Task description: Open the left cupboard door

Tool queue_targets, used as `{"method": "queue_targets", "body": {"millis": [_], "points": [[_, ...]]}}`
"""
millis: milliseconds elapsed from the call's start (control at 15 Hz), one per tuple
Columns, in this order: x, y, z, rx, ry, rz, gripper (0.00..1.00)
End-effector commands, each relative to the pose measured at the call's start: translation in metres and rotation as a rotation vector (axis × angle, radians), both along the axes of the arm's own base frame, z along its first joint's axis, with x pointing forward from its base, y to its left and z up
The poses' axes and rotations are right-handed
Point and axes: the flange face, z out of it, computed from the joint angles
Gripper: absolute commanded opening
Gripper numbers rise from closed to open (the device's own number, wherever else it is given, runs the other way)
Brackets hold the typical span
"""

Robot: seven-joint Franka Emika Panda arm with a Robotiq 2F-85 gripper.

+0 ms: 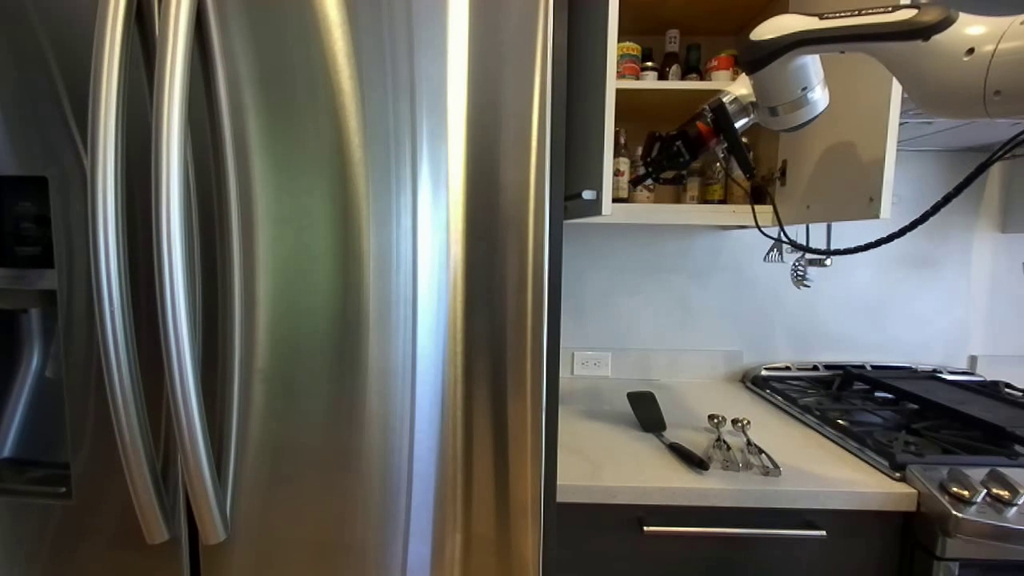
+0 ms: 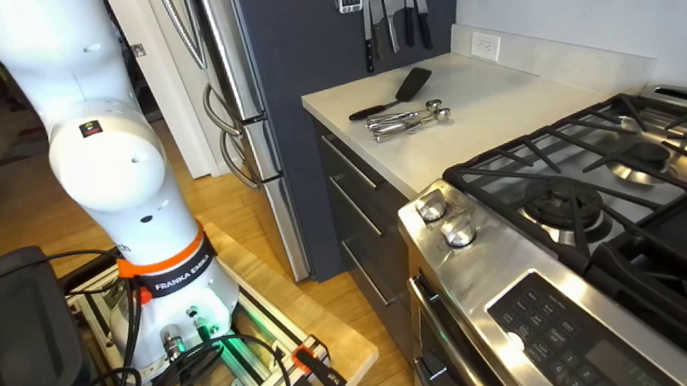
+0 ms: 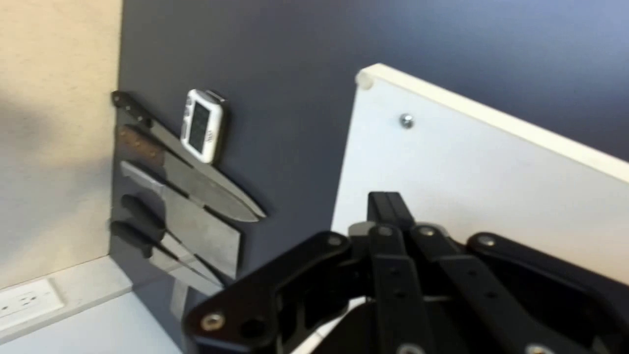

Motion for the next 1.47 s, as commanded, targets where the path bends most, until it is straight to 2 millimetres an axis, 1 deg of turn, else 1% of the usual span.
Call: {"method": "queue_targets", "body": {"millis": [0, 67, 133, 200, 333, 400, 667, 800, 867, 1067, 1267, 1333, 1400], "points": [[-0.025, -0.016, 0.002, -0.174, 0.027, -0.093, 0.0], [-0.03, -0.019, 0.005, -0.225, 0.029, -0.111, 0.0], [-0.037, -0.019, 0.008, -0.277, 0.036, -0.128, 0.26], [-0.043, -0.018, 0.012, -0.328, 0.036, -0.15, 0.27], [-0.054, -0.015, 0.022, -0.434, -0.006, -0.191, 0.4], [-0.057, -0.016, 0.028, -0.483, -0.028, -0.215, 0.49], [-0.072, -0.027, 0.045, -0.69, -0.061, -0.318, 0.78], [-0.08, -0.029, 0.056, -0.732, -0.086, -0.344, 0.94], [-0.084, -0.029, 0.062, -0.747, -0.111, -0.356, 0.99], [-0.096, -0.034, 0.078, -0.754, -0.142, -0.387, 1.0], [-0.108, -0.04, 0.089, -0.733, -0.158, -0.402, 1.0], [-0.11, -0.041, 0.09, -0.715, -0.159, -0.391, 1.0], [-0.102, -0.037, 0.088, -0.734, -0.169, -0.38, 1.0]]}}
